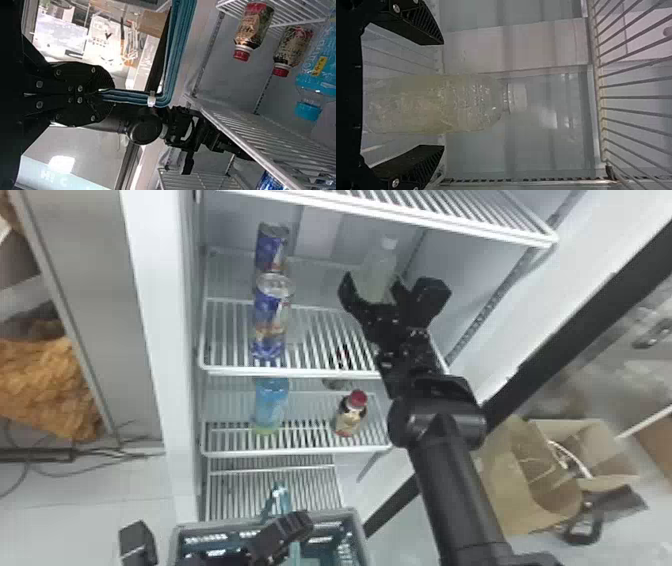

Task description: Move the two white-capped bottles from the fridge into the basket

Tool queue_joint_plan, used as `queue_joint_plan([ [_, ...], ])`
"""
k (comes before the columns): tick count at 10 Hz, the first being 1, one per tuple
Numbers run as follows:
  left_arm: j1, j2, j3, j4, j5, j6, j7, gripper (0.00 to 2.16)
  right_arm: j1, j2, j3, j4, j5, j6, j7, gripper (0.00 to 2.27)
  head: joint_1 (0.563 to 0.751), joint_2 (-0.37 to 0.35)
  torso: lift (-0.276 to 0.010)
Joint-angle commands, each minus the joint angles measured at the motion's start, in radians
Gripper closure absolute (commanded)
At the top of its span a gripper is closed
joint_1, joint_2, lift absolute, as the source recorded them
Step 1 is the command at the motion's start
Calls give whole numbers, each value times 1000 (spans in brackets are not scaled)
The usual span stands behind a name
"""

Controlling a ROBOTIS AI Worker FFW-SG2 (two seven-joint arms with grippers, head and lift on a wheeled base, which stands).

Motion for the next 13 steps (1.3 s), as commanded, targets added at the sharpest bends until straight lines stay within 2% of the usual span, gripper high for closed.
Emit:
queue_joint_plan([
  [1,0,0,0,0,0,0,0,1161,-24,-3,10,36,-2,2,-1,142,695,-350,0],
  [2,-2,0,0,0,0,0,0,1161,-39,-8,28,55,-26,0,-1,216,695,-350,0],
  [5,-5,0,0,0,0,-2,0,1161,-58,-8,32,75,-32,2,-2,660,695,-350,0],
  [8,-5,1,0,0,0,-2,0,1161,-53,-8,34,63,-30,-7,-4,788,695,-350,0],
  [11,-5,3,0,0,2,-2,0,1161,-21,-11,34,1,-44,-7,-4,788,695,-350,0],
  [13,-5,3,-2,0,2,-2,0,1161,55,-17,32,-139,-46,34,1,788,695,-350,0],
])
